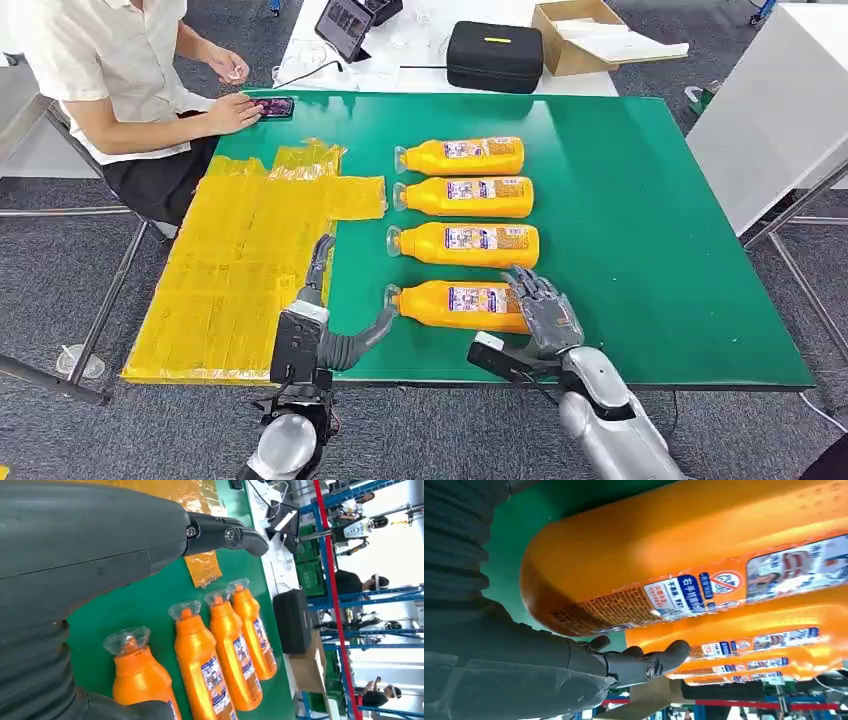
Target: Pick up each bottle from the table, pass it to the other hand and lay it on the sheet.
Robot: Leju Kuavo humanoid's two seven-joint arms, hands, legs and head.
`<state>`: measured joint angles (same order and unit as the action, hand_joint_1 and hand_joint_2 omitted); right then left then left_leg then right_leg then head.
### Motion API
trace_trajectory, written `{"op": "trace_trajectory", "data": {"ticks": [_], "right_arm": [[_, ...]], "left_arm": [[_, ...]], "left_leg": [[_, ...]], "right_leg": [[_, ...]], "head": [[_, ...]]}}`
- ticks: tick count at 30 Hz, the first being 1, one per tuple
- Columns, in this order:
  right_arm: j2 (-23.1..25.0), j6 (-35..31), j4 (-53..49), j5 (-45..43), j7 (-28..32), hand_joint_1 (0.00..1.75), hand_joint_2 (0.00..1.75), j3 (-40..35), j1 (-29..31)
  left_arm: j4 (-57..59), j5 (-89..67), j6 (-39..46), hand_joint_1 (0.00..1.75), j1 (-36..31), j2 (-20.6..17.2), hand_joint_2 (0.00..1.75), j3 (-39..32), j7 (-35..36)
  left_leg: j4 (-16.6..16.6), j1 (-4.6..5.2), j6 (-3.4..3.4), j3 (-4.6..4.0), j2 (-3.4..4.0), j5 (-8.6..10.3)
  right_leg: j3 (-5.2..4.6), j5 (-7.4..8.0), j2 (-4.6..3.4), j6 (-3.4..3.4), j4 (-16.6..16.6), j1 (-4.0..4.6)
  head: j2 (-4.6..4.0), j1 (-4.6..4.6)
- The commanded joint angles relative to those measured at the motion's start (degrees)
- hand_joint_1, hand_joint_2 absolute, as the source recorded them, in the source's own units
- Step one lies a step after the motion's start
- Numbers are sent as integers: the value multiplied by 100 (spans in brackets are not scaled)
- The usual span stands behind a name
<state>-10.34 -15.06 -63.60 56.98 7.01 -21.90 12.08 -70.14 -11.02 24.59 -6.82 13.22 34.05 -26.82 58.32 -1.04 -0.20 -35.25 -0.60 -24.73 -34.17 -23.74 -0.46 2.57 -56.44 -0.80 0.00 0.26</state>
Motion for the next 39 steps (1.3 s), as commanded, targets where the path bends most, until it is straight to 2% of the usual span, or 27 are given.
{"op": "trace_trajectory", "data": {"ticks": [1,9,10,11,14,25,28,30,31,32,34,36,37,39], "right_arm": [[-136,254,683,25,-165,0,175,-359,485],[-209,737,1063,-103,-372,0,175,-512,656],[-219,880,1152,-193,-355,9,175,-534,706],[-228,1069,1265,-333,-366,175,175,-508,762],[-273,1313,1486,-525,-304,175,175,-548,859],[-407,1543,1647,-972,-105,175,175,-574,797],[-387,1581,1612,-1287,74,175,175,-494,740],[-244,1349,1440,-1741,460,175,175,-243,584],[-217,1348,1426,-1748,465,175,175,-261,561],[-70,1228,1248,-2108,726,175,175,-29,399],[18,1256,1110,-2266,846,175,175,27,317],[223,1130,557,-2818,1232,175,175,340,45],[253,1130,448,-2825,1210,175,175,304,12],[525,826,-7,-3304,1572,175,175,560,-174]], "left_arm": [[284,-91,10,0,-229,-95,175,169,78],[333,-121,-7,0,-267,-65,175,158,111],[348,-118,-17,0,-279,-60,175,162,110],[372,-110,-16,0,-297,-48,175,159,106],[433,-77,-10,0,-344,-17,175,159,80],[485,-13,-34,0,-392,9,175,201,20],[510,31,-29,0,-403,4,175,217,-17],[492,184,10,0,-384,32,175,158,-108],[497,216,2,0,-389,18,175,170,-124],[456,462,-9,0,-343,52,175,71,-190],[408,755,-168,0,-311,58,175,-3,-223],[217,2294,-1076,0,-141,115,175,-335,-13],[192,2371,-1105,0,-143,43,175,-294,-13],[87,3286,-1517,0,13,15,175,-447,127]], "left_leg": [[-4,4,-5,21,11,-3],[-6,3,-4,23,7,-2],[-4,1,-3,19,4,-1],[-6,1,-4,25,6,-1],[-5,2,-5,24,6,1],[-10,0,-9,54,-10,9],[-11,-1,-11,59,-11,10],[-12,-2,-11,62,-7,9],[-10,-3,-9,63,-4,8],[-7,-4,-8,60,-1,7],[-9,-6,-7,61,1,7],[-9,-3,-8,60,3,7],[-5,-4,-6,54,11,4],[-8,-2,-6,54,20,2]], "right_leg": [[18,-1,-2,-9,3,-1],[21,-1,2,-10,6,1],[17,-1,3,-8,5,1],[23,0,4,-10,7,2],[22,1,3,-10,6,1],[54,10,23,-24,15,4],[60,10,25,-24,16,5],[61,11,22,-25,18,6],[60,10,17,-23,16,6],[56,11,13,-21,13,7],[56,11,13,-24,15,9],[54,11,12,-26,12,7],[46,11,1,-24,9,7],[43,11,-7,-26,7,6]], "head": [[2,0],[0,0],[0,0],[2,0],[0,0],[0,0],[0,-2],[0,0],[0,-2],[2,-2],[0,-4],[0,-2],[0,-2],[0,-2]]}}
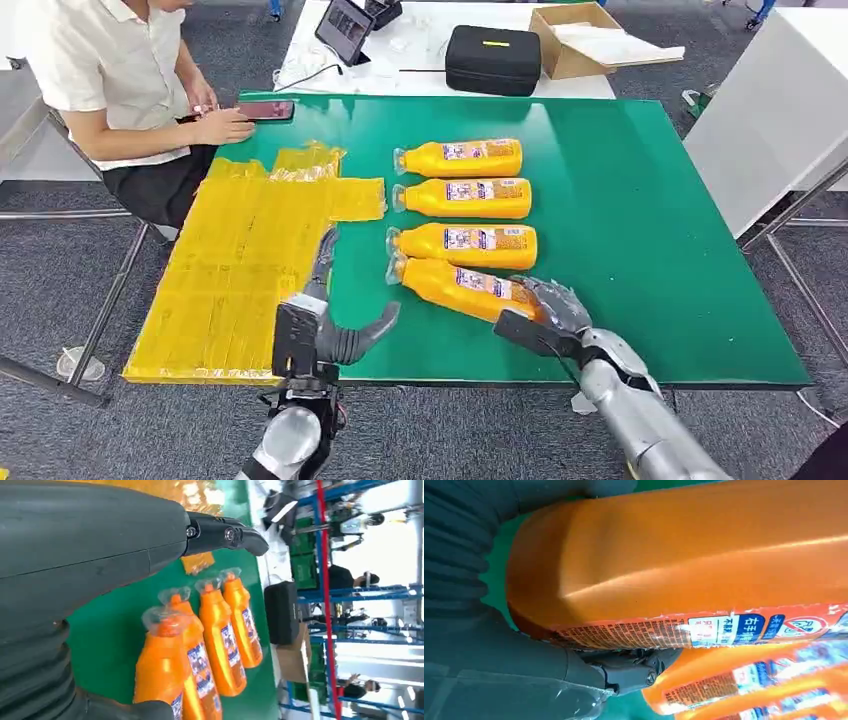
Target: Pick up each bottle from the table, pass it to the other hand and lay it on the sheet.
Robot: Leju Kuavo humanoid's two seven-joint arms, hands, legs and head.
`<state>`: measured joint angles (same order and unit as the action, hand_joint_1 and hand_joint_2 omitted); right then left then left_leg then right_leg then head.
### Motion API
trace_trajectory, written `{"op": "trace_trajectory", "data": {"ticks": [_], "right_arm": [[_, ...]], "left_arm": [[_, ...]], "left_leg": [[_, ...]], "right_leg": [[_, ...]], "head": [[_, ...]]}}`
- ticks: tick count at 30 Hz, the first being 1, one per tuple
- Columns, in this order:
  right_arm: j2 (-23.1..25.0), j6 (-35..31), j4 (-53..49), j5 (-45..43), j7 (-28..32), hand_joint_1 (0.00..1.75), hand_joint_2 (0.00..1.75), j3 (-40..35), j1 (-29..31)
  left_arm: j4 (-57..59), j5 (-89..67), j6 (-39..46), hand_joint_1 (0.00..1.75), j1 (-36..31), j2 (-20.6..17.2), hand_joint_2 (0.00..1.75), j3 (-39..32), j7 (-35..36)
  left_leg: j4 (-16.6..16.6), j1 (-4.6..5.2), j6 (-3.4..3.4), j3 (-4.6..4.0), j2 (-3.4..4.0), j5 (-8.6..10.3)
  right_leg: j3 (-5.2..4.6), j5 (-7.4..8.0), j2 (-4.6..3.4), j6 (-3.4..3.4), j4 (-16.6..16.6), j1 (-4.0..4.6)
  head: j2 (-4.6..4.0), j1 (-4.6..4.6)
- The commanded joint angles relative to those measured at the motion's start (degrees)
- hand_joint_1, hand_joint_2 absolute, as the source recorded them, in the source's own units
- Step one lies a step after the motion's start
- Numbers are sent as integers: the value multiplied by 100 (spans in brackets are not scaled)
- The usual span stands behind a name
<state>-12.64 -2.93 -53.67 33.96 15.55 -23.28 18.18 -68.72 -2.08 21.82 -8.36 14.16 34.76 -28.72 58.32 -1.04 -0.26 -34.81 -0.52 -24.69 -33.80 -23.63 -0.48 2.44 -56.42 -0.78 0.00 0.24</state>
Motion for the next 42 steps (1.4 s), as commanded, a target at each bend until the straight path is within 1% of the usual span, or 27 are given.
{"op": "trace_trajectory", "data": {"ticks": [1,3,4,5,6,8,10,11,16,18,19,20,22,23,25,26,27,28,30,31,32,34,35,37,42], "right_arm": [[767,-399,-1105,-1011,694,175,175,659,-808],[1026,-530,-1505,-1530,891,175,175,838,-954],[1035,-531,-1572,-1540,878,175,175,800,-967],[1054,-556,-1641,-1582,838,175,175,777,-985],[1114,-670,-1727,-1664,934,175,175,812,-1024],[1142,-809,-1868,-1609,1031,175,175,702,-1080],[1166,-846,-1889,-1587,1049,175,175,674,-1095],[1157,-901,-1902,-1535,1075,175,175,644,-1105],[1272,-1088,-1939,-1555,1191,175,175,582,-1120],[1261,-1058,-1893,-1503,1145,175,175,492,-1088],[1264,-1044,-1848,-1498,1141,175,175,458,-1068],[1278,-1043,-1841,-1498,1140,175,175,446,-1070],[1278,-1043,-1841,-1498,1140,175,175,446,-1070],[1278,-1043,-1841,-1498,1140,175,175,446,-1070],[1259,-784,-1550,-1429,1063,175,175,177,-915],[1286,-711,-1341,-1326,915,175,175,13,-817],[1337,-713,-1165,-1280,902,175,175,-99,-745],[1396,-659,-1020,-1289,910,164,175,-205,-676],[1475,-539,-779,-1275,961,175,175,-459,-527],[1534,-385,-690,-1296,1001,175,175,-579,-458],[1562,-351,-634,-1300,1007,175,175,-620,-424],[1633,-276,-415,-1322,1035,175,175,-809,-274],[1661,-271,-401,-1348,1062,175,175,-838,-248],[1682,-234,-427,-1388,1118,175,175,-926,-213],[1698,-225,-533,-1389,1118,175,175,-1001,-233]], "left_arm": [[-63,2456,-1264,0,178,-137,175,-477,304],[-87,3126,-1593,0,309,-194,175,-564,423],[-79,3157,-1615,0,318,-228,175,-545,416],[-61,3202,-1631,0,329,-256,175,-532,401],[-38,3284,-1671,0,339,-270,175,-522,438],[23,3383,-1924,0,353,-346,175,-446,428],[39,3388,-1954,0,371,-361,175,-442,416],[49,3365,-1956,0,364,-370,175,-428,396],[1,3340,-1930,0,370,-358,175,-477,345],[-64,3327,-1933,0,376,-365,175,-481,324],[-93,3306,-1938,0,369,-373,175,-474,306],[-101,3309,-1938,0,357,-363,175,-475,309],[-101,3309,-1938,0,357,-363,175,-475,309],[-101,3309,-1938,0,357,-363,175,-475,309],[-157,3152,-1970,0,284,-387,175,-419,167],[-181,2754,-1768,0,204,-412,175,-338,-47],[-198,2407,-1517,0,163,-386,175,-278,-183],[-232,2305,-1497,0,120,-355,175,-253,-243],[-259,2326,-1689,0,46,-341,175,-150,-128],[-235,2295,-1737,0,-4,-325,175,-88,-125],[-204,2287,-1773,0,-37,-317,175,-53,-115],[-79,2181,-1905,0,-148,-307,175,105,-157],[-51,2174,-1914,0,-159,-296,175,117,-160],[-6,2521,-2339,0,-177,-272,175,108,-31],[73,2654,-2447,0,-198,-275,175,45,26]], "left_leg": [[-4,-2,1,5,11,-2],[-10,-1,0,13,27,-6],[-4,0,1,-11,17,-2],[-6,1,1,-7,26,-6],[-5,-1,1,-16,23,-5],[-8,0,-1,-16,20,-6],[-5,-1,0,-27,7,-1],[-7,0,-2,-18,11,-4],[-5,2,1,-35,4,0],[-6,1,0,-21,13,-4],[-4,2,1,-36,7,0],[-5,2,1,-27,14,-3],[-4,0,0,-35,7,0],[-6,2,-2,-17,16,-6],[-6,2,-2,-23,10,-3],[-5,1,-2,-24,16,-3],[-3,1,-2,-29,17,-2],[-3,-1,-1,-36,15,0],[-3,-2,0,-33,18,-1],[-3,-1,1,-35,15,0],[-3,-1,0,-26,23,-1],[-3,-1,0,-39,9,3],[-4,-2,-1,-28,18,1],[-2,-1,3,-37,8,5],[-5,0,-1,-27,6,4]], "right_leg": [[2,0,-5,-9,3,4],[1,-2,-15,-19,3,5],[-16,0,-11,-8,-3,2],[-15,-3,-17,-14,-4,2],[-19,-2,-16,-12,-3,3],[-20,-3,-13,-11,-1,3],[-28,-2,-3,-6,-1,2],[-19,-4,-5,-11,0,2],[-33,-1,-2,-8,-1,-1],[-21,-3,-5,-17,-1,2],[-35,0,-5,-8,-1,-1],[-28,-2,-8,-12,-2,1],[-34,-1,-4,-8,-1,1],[-19,-5,-6,-17,-1,2],[-23,-4,-4,-12,1,0],[-25,-1,-10,-11,1,1],[-29,0,-12,-10,-1,1],[-34,2,-12,-8,0,3],[-32,3,-14,-9,-1,3],[-34,2,-12,-8,-1,2],[-29,2,-16,-13,-3,3],[-37,3,-7,-7,-2,2],[-29,4,-12,-12,1,5],[-35,2,-6,-7,-1,2],[-24,-1,-1,-9,1,1]], "head": [[0,0],[0,2],[0,0],[0,2],[0,2],[0,2],[0,0],[0,2],[0,0],[0,2],[0,0],[0,0],[2,2],[0,0],[0,0],[0,0],[0,0],[0,0],[0,0],[0,-2],[0,0],[0,2],[0,0],[0,0],[0,0]]}}
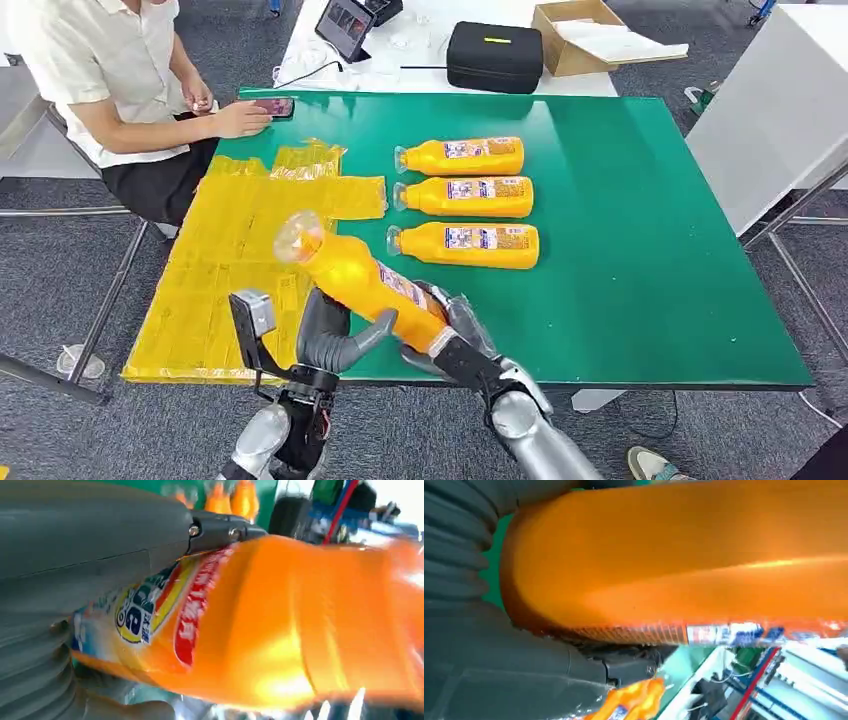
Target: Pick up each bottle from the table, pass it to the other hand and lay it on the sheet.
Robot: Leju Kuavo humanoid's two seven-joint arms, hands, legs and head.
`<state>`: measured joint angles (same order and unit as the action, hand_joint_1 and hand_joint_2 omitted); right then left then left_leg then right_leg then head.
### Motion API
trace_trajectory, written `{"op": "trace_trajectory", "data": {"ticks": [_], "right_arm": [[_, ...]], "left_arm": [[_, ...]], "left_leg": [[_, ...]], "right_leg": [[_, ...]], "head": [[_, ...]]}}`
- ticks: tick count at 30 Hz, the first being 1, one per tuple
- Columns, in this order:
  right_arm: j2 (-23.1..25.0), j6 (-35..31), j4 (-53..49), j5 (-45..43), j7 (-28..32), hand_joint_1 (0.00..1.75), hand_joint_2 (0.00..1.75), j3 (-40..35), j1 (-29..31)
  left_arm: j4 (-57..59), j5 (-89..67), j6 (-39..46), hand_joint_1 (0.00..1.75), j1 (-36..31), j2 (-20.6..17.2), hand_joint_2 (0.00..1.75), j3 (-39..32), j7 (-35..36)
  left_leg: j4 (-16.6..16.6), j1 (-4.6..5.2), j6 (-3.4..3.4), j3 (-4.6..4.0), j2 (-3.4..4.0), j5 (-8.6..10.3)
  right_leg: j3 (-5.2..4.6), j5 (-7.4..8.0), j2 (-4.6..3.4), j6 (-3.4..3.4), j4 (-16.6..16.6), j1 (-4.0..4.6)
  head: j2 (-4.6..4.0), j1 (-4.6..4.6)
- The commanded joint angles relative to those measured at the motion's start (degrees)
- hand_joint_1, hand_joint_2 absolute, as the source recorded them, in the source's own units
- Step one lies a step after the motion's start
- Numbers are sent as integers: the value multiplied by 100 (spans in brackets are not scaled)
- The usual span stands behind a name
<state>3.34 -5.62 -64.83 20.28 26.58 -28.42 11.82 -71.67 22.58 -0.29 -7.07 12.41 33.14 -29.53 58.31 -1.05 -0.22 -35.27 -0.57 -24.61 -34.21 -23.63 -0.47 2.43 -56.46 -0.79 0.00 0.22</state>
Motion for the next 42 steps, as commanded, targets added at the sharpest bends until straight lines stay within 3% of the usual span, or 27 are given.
{"op": "trace_trajectory", "data": {"ticks": [1,14,15,16,18,20,21,22,29,31,36,37,38,40,41,42], "right_arm": [[89,42,583,-22,16,175,175,-483,399],[47,-7,496,-6,66,175,175,-664,326],[59,4,545,-19,62,175,175,-667,329],[66,12,589,-19,63,175,175,-679,302],[85,18,665,-18,72,175,175,-719,252],[119,13,733,-63,79,143,175,-705,220],[146,3,763,-102,79,28,175,-679,205],[159,-14,768,-115,84,14,175,-665,199],[163,-11,766,-114,84,14,175,-665,208],[178,-71,759,-114,110,0,175,-641,209],[345,-274,761,-241,276,0,175,-468,129],[357,-583,762,-73,363,0,0,-417,69],[364,-910,767,87,487,0,0,-418,21],[445,-2217,467,498,1071,0,0,-195,-327],[453,-2412,317,457,1178,0,0,-123,-511],[511,-2599,62,198,1278,0,175,105,-779]], "left_arm": [[370,188,-236,0,-324,-103,175,205,105],[526,944,-823,0,-421,46,175,-51,183],[511,968,-786,7,-416,59,175,-81,183],[480,973,-649,175,-414,92,175,-151,139],[390,960,-561,175,-425,86,175,-199,75],[287,958,-552,175,-430,65,175,-226,63],[223,963,-545,175,-406,51,175,-251,58],[197,964,-547,175,-398,46,175,-254,61],[201,963,-546,175,-388,41,175,-254,61],[205,958,-536,175,-380,46,175,-252,58],[135,958,-711,175,-312,-53,175,-213,1],[97,984,-649,175,-276,-53,175,-291,4],[45,989,-635,175,-255,-75,175,-327,0],[-164,886,-294,175,-150,-111,175,-524,-60],[-256,805,-131,175,-96,-135,175,-616,-70],[-296,569,262,175,-39,-153,175,-764,-78]], "left_leg": [[-4,1,-4,16,11,-3],[-2,3,-5,14,4,-2],[-2,1,-6,20,5,-4],[-2,1,-5,17,4,-3],[-2,-1,-5,19,4,-4],[-2,-1,-3,11,1,-2],[-1,-1,-2,9,1,-2],[-2,-1,-3,16,1,-4],[-1,-1,-4,14,0,-2],[-1,0,-2,6,3,-1],[-1,-1,-2,10,5,-3],[-3,1,-2,8,3,-1],[-5,2,-5,28,8,-7],[-6,-1,-2,22,2,-5],[-6,-1,-2,20,0,-5],[-6,-1,-1,17,2,-5]], "right_leg": [[13,0,-4,-7,4,2],[12,-2,3,-7,1,0],[19,-4,6,-11,2,3],[15,-3,5,-10,2,2],[18,-4,5,-10,4,4],[11,-2,6,-7,3,3],[8,-2,5,-6,2,3],[16,-4,7,-9,3,4],[13,-3,9,-9,3,4],[3,-1,4,-6,1,2],[7,-2,2,-8,2,3],[4,-2,3,-6,2,0],[23,-7,5,-15,3,3],[19,-7,9,-12,5,4],[18,-7,9,-11,4,4],[14,-6,6,-10,5,4]], "head": [[0,2],[0,2],[0,2],[0,2],[0,4],[0,4],[0,4],[0,2],[2,4],[0,4],[0,4],[2,4],[0,2],[0,2],[0,2],[0,4]]}}
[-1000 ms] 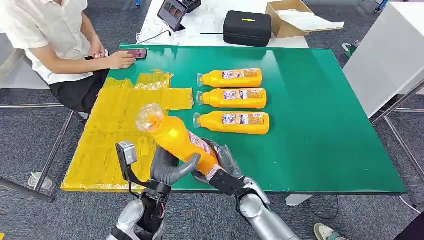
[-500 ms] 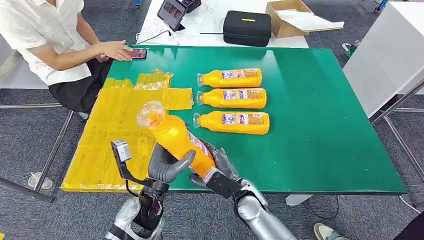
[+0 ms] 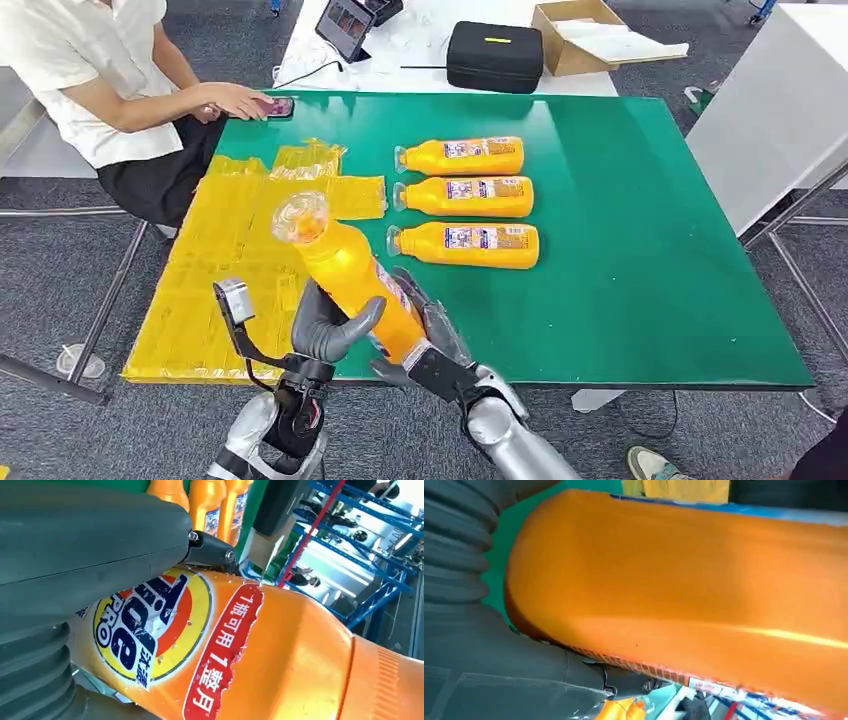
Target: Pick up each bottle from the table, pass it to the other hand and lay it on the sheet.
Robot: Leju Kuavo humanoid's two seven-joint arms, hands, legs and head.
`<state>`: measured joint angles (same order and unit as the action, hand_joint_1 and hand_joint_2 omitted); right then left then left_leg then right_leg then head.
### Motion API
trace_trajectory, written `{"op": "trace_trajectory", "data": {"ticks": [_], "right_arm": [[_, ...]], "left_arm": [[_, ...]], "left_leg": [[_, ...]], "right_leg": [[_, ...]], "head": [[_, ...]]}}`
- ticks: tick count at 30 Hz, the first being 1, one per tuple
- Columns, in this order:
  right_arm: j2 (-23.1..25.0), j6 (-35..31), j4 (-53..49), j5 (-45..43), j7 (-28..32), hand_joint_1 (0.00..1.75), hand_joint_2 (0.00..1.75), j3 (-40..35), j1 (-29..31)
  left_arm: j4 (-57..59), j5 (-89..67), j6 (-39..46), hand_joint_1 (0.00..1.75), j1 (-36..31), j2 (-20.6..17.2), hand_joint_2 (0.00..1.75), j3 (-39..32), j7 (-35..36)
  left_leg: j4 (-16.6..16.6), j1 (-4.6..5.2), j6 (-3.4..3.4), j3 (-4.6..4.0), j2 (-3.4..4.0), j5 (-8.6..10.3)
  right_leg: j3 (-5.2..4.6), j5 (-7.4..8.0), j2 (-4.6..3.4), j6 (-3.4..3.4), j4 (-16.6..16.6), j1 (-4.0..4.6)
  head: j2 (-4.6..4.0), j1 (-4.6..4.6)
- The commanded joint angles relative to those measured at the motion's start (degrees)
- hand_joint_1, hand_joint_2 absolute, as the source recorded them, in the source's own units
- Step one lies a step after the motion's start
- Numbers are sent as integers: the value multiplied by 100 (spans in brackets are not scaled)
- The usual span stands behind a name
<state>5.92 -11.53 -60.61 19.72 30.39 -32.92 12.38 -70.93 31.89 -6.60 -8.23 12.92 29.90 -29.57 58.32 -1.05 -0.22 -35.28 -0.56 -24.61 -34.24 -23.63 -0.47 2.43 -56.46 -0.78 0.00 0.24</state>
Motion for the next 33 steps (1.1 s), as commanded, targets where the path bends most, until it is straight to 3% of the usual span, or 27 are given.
{"op": "trace_trajectory", "data": {"ticks": [1,3,4,5,7,8,10,13,15,16,22,23,27,33], "right_arm": [[259,-2330,-564,88,961,0,175,786,-1079],[134,-2847,-1036,128,961,0,175,1032,-1358],[305,-2847,-1796,455,961,0,175,1651,-1576],[363,-2847,-2075,524,961,0,175,1789,-1701],[609,-2847,-3320,204,961,0,175,2664,-1933],[651,-2847,-3677,-189,961,0,175,2913,-1959],[690,-2847,-4242,-867,961,0,175,3448,-1909],[720,-2847,-4358,-419,961,0,175,3730,-1782],[744,-2847,-4291,-379,961,0,175,3645,-1768],[742,-2847,-4170,-383,961,0,175,3524,-1748],[786,-2847,-4128,-349,961,0,175,3508,-1735],[786,-2847,-4128,-349,961,0,175,3508,-1735],[468,-2847,-3443,-758,961,0,175,2989,-1599],[248,-2847,-3066,-937,961,0,175,2718,-1374]], "left_arm": [[-387,-604,1355,175,135,-230,175,-645,-93],[-396,-887,1788,175,175,-284,175,-910,-177],[-356,-1366,2248,175,143,-329,175,-991,-305],[-329,-1531,2383,175,111,-326,175,-1039,-333],[285,-3472,4410,175,-265,-464,175,-1252,-585],[544,-3725,4660,175,-405,-452,175,-1423,-514],[945,-4192,4660,175,-656,-460,175,-1759,-480],[1063,-4360,4627,175,-871,-410,175,-1912,-516],[1115,-5875,4660,175,-908,-182,175,-2533,-424],[1279,-6749,4660,175,-973,-125,175,-2728,-187],[1357,-6909,4660,175,-981,-185,175,-2720,-164],[1357,-6909,4660,168,-981,-185,175,-2720,-164],[3053,-8378,3840,175,-1748,-578,175,-1735,1115],[4546,-9014,3012,175,-2335,-654,175,-882,1245]], "left_leg": [[-6,-1,-1,15,0,-4],[-11,-1,-2,33,-3,-10],[-7,2,-1,14,0,-4],[-8,1,-2,23,-1,-7],[3,4,-2,6,-5,-7],[9,5,-1,-12,-10,-3],[6,10,-2,-15,-9,3],[1,6,-5,-7,-23,7],[5,5,-9,-9,-48,18],[3,5,-6,-11,-26,15],[-6,4,-3,17,-20,12],[-2,1,2,2,-16,15],[-11,-2,0,21,-14,16],[-10,1,1,8,-26,29]], "right_leg": [[15,-6,6,-8,4,3],[34,-14,14,-15,7,5],[12,-6,5,-8,3,0],[22,-9,10,-11,4,2],[6,-12,14,-12,-11,-1],[-11,-9,18,-10,-18,-3],[-15,-6,18,-11,-20,-7],[-2,-4,31,-8,-8,-4],[2,-3,50,-8,-6,-3],[-7,2,26,-5,-5,-4],[16,6,31,-10,0,1],[2,11,19,0,1,1],[22,10,27,-5,11,5],[15,20,24,1,12,0]], "head": [[0,0],[0,0],[0,2],[0,2],[0,2],[0,0],[0,-2],[0,2],[0,0],[0,-2],[0,-2],[0,0],[0,0],[2,0]]}}
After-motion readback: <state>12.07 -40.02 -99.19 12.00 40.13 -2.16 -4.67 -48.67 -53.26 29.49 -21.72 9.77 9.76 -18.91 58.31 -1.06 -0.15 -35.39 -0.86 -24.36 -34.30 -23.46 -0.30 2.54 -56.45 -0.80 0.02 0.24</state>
